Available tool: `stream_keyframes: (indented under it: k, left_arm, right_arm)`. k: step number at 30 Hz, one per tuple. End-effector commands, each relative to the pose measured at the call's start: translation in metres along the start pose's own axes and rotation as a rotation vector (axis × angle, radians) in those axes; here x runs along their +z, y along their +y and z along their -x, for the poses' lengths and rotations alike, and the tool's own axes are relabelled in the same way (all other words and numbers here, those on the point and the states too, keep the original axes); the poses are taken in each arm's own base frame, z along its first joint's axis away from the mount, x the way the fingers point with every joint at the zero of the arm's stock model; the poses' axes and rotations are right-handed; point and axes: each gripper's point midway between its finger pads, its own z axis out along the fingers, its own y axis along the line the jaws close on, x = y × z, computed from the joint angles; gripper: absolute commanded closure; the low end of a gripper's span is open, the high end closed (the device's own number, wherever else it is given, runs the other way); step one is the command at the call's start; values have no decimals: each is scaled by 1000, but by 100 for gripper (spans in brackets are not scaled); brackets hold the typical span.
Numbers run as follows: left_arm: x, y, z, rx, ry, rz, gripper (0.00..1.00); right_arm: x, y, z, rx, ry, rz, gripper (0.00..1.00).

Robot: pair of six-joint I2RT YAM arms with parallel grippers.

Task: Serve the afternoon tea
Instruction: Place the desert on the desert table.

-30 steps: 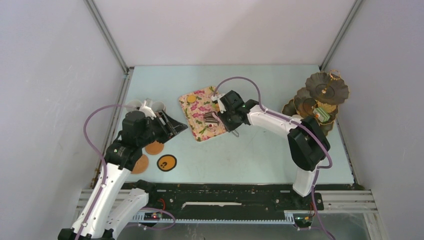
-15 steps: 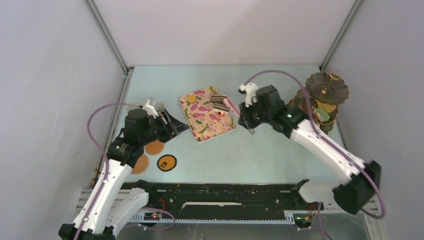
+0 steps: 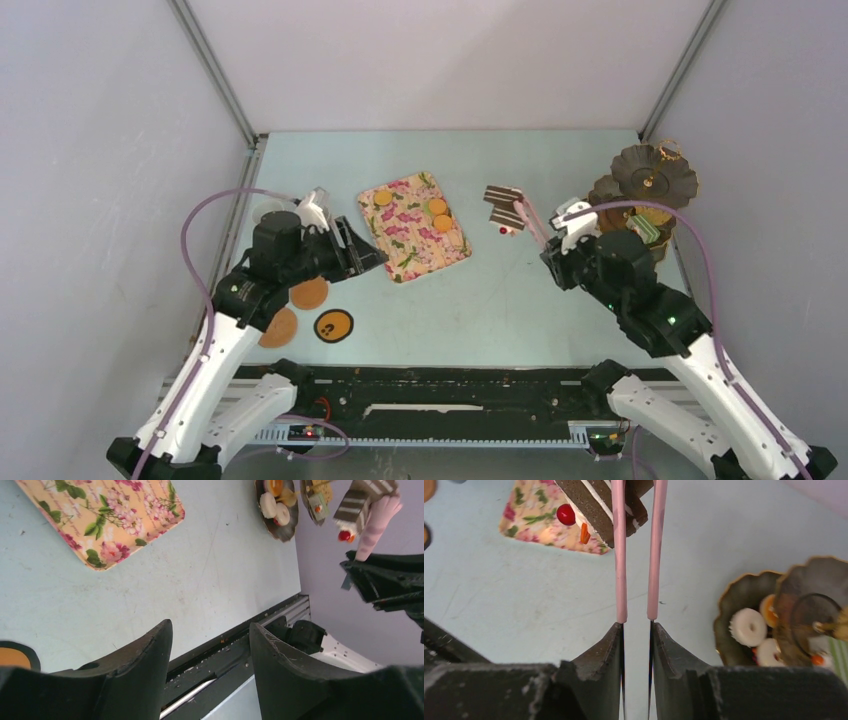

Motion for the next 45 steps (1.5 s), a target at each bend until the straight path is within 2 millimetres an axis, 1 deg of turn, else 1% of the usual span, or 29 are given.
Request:
stream_keyframes:
  k: [1,2,3,4,5,6,7,9,11,13,16,18,20,22,24,30,33,35,37,40,45]
  left_arm:
    - [-6,-17,2,104,5,-43,37]
    - [-6,-18,0,114,12,-43,36]
    - [-6,-20,-1,124,17,-45,36]
    - [-6,-22,-2,133,24,-48,36]
    - [-6,-24,-3,141,30,-53,35]
    - [-5,-26,-4,151,36,-60,35]
    - [-4,-29,-6,160,43,-66,35]
    - [-5,-33,-8,179,52,-77,35]
    - [-6,-35,-9,206,55,-75,34]
    - [-8,-36,-9,236,53,-69,33]
    - [-14,-38,-9,284,45,-62,32]
    - [-17,-39,-9,313,42,-56,31]
    - [-19,-42,-10,338,40,-59,30]
    - [-21,-44,-10,358,36,-62,30]
    - [-25,-44,-9,380,28,-60,30]
    - [-32,-44,-7,430,4,-46,28]
    - [-35,-43,-5,451,-4,-35,28]
    - [-36,-43,-4,462,-9,-29,27]
    - [-36,-42,-4,467,-9,-25,27]
    - [-36,-43,-3,471,-13,-24,27]
    - [-34,-43,-2,470,-8,-23,27]
  right_arm:
    - [-24,-36,8,-13,-56,-201,100]
    - [-28,-46,3,-1,-36,-261,100]
    - [-36,-64,-3,22,-10,-371,100]
    - [-43,-76,-8,50,16,-453,100]
    - [-50,-87,-14,72,47,-530,100]
    - [-55,-94,-17,113,69,-579,100]
    - [-59,-96,-22,165,99,-607,100]
    - [-62,-96,-24,259,121,-628,100]
    - [-65,-96,-32,375,147,-679,100]
    - [-64,-94,-37,492,147,-713,100]
    - [-56,-92,-40,662,122,-747,100]
    - [-44,-93,-43,773,129,-754,100]
    - [-36,-98,-48,879,138,-784,100]
    - [-32,-108,-49,953,114,-821,100]
    - [-26,-117,-47,967,80,-835,100]
    - [-5,-134,-69,990,112,-863,100]
    - [2,-144,-72,972,90,-870,100]
    - [7,-149,-78,981,112,-872,100]
    - [14,-153,-77,974,117,-854,100]
    - [22,-156,-72,949,103,-824,100]
    - [28,-158,-72,943,106,-813,99]
